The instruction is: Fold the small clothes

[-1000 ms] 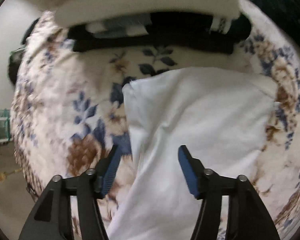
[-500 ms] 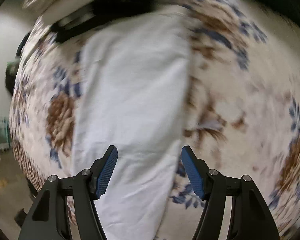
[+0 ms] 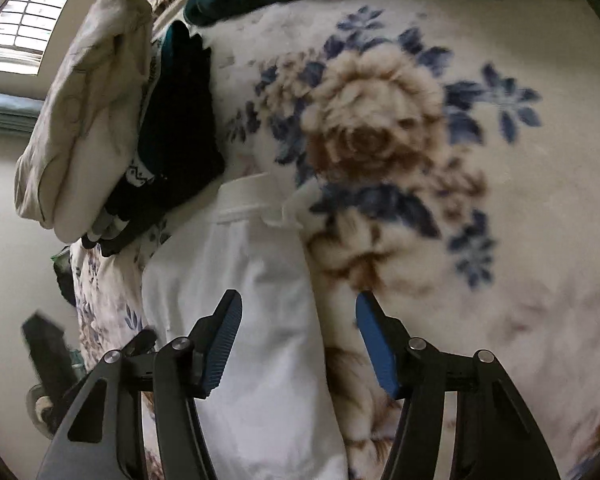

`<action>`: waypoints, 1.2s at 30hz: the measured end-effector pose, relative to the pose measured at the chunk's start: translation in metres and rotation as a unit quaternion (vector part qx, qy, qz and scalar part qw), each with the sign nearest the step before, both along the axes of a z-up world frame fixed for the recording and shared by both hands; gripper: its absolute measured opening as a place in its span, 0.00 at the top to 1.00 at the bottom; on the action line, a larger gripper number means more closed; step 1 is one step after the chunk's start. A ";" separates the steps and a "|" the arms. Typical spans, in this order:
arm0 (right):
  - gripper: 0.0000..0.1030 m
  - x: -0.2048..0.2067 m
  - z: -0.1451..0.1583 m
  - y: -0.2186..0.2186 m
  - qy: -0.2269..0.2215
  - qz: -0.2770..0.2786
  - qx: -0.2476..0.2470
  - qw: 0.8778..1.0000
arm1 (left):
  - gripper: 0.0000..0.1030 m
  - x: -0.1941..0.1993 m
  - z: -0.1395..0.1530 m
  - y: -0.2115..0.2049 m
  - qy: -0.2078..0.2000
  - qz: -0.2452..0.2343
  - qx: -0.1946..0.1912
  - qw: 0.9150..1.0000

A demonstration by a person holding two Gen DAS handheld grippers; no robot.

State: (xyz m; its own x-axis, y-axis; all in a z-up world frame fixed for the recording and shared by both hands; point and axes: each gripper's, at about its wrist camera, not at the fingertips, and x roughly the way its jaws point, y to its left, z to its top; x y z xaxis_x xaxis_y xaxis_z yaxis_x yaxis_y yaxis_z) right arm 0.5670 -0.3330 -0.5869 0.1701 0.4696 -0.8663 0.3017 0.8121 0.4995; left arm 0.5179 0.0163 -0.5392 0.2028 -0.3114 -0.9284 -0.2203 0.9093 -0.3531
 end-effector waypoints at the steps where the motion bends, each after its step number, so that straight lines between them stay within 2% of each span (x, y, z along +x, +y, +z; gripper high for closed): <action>1: 0.40 0.001 -0.004 0.001 0.004 0.002 0.006 1.000 | 0.78 0.006 -0.004 0.000 0.001 0.002 -0.007 1.000; 2: 0.40 0.001 -0.009 0.006 0.008 0.003 0.010 1.000 | 0.79 0.009 -0.007 -0.001 -0.003 0.003 -0.013 1.000; 3: 0.40 0.001 -0.014 0.012 0.012 0.005 0.020 1.000 | 0.92 0.010 -0.006 -0.001 -0.018 0.004 -0.018 1.000; 4: 0.40 0.000 -0.018 0.016 0.015 0.007 0.026 1.000 | 0.97 0.011 -0.005 -0.002 -0.034 0.004 -0.019 0.999; 6: 0.40 -0.006 -0.026 0.020 0.022 0.007 0.032 0.999 | 0.97 0.013 0.000 -0.004 -0.049 -0.008 -0.012 0.999; 7: 0.45 -0.008 -0.028 0.022 0.023 0.007 0.031 0.999 | 0.98 0.013 0.003 -0.004 -0.058 -0.014 -0.008 0.998; 8: 0.55 -0.011 -0.029 0.023 0.023 0.005 0.031 0.999 | 0.98 0.014 0.006 -0.003 -0.067 -0.025 0.001 0.997; 9: 0.80 -0.014 -0.031 0.024 0.030 0.001 0.023 0.999 | 0.98 0.019 0.006 -0.001 -0.066 -0.029 0.006 0.997; 10: 0.89 -0.015 -0.032 0.023 0.034 -0.007 0.008 0.999 | 0.98 0.022 0.004 0.002 -0.062 -0.032 0.005 0.998; 13: 0.91 -0.016 -0.026 0.018 0.033 -0.036 -0.028 0.998 | 0.97 0.038 -0.005 0.009 -0.042 -0.054 0.005 0.998; 15: 0.91 -0.014 -0.022 0.017 0.039 -0.043 -0.027 0.998 | 0.94 0.041 -0.004 0.010 -0.036 -0.077 -0.010 0.996; 17: 0.90 -0.013 -0.014 0.016 0.041 -0.043 -0.021 0.998 | 0.94 0.043 0.002 0.014 -0.031 -0.082 -0.022 0.996; 18: 0.84 -0.012 -0.009 0.016 0.036 -0.042 -0.017 0.998 | 0.89 0.043 0.004 0.019 -0.037 -0.077 -0.058 0.995; 19: 0.66 -0.011 -0.006 0.013 0.029 -0.041 -0.009 0.999 | 0.76 0.042 0.005 0.022 -0.038 -0.073 -0.078 0.994; 20: 0.53 -0.009 -0.003 0.010 0.021 -0.043 -0.001 0.999 | 0.69 0.042 0.004 0.025 -0.038 -0.072 -0.095 0.992; 21: 0.37 -0.006 -0.003 0.007 0.013 -0.046 0.005 0.999 | 0.55 0.044 0.002 0.025 -0.041 -0.073 -0.109 0.991; 22: 0.37 -0.002 -0.003 0.006 0.004 -0.048 0.016 0.999 | 0.50 0.045 -0.001 0.026 -0.045 -0.073 -0.120 0.989; 25: 0.37 0.017 -0.015 0.004 0.004 -0.031 0.027 0.999 | 0.50 0.052 -0.013 0.023 -0.038 -0.073 -0.138 0.987; 27: 0.37 0.031 -0.033 0.011 0.017 -0.014 0.044 0.999 | 0.49 0.060 -0.025 0.015 -0.033 -0.071 -0.140 0.987; 30: 0.37 0.041 -0.049 0.019 0.016 0.002 0.069 0.998 | 0.47 0.067 -0.028 0.010 -0.042 -0.067 -0.145 0.986; 32: 0.37 0.047 -0.052 0.026 0.006 0.009 0.089 0.996 | 0.49 0.068 -0.026 0.002 -0.052 -0.074 -0.137 0.986; 33: 0.40 0.050 -0.051 0.028 0.000 0.009 0.095 0.995 | 0.50 0.069 -0.025 -0.005 -0.057 -0.080 -0.131 0.987; 35: 0.66 0.054 -0.051 0.032 -0.003 0.008 0.099 0.995 | 0.88 0.067 -0.019 -0.007 -0.073 -0.096 -0.122 0.985; 36: 0.79 0.056 -0.050 0.034 -0.005 0.011 0.096 0.995 | 0.93 0.067 -0.018 -0.011 -0.077 -0.107 -0.120 0.984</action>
State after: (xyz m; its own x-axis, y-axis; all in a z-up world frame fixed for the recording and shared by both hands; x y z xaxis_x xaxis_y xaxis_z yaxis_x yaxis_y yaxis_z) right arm 0.6230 -0.2987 -0.6372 0.1673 0.6294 -0.7589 0.2792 0.7079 0.6487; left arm 0.5854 0.0056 -0.5570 0.2411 -0.5692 -0.7861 0.0403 0.8151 -0.5779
